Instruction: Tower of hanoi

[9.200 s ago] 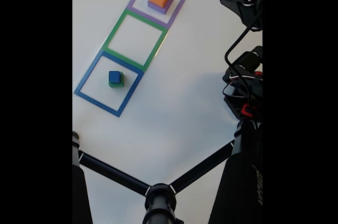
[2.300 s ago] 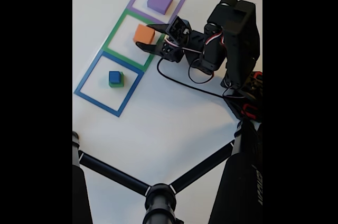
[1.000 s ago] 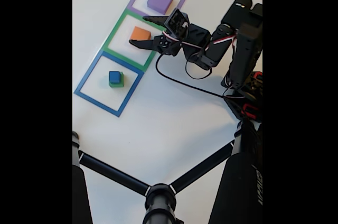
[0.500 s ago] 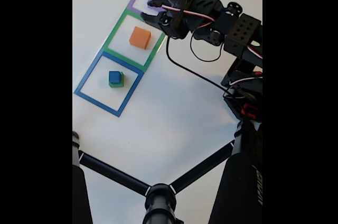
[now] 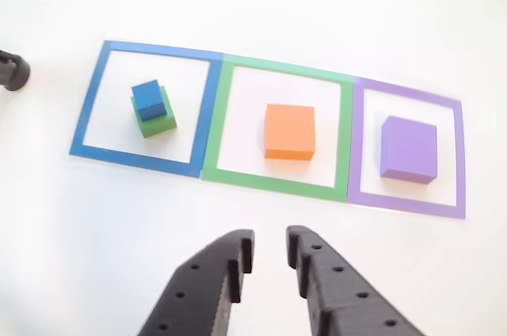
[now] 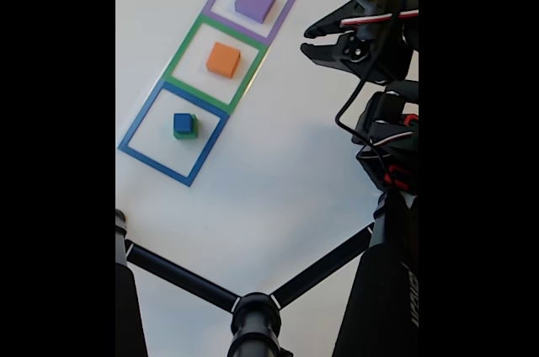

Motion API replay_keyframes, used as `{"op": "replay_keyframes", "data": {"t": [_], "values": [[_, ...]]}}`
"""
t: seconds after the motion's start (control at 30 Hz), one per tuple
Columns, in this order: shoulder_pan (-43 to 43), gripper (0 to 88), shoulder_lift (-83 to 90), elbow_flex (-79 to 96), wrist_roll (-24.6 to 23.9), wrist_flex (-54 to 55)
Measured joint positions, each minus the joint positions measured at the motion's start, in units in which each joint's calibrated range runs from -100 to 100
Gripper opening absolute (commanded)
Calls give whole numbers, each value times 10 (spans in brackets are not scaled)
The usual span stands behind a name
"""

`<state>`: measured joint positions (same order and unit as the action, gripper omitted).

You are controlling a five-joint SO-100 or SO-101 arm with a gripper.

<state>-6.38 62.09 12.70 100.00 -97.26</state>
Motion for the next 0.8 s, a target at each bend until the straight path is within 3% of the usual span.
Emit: {"op": "replay_keyframes", "data": {"t": [0.6, 0.73, 0.8], "values": [[-132, 2, -13, -54, -13, -17], [-140, 61, -36, -54, -14, -17], [-143, 140, -45, -45, -13, -18]]}}
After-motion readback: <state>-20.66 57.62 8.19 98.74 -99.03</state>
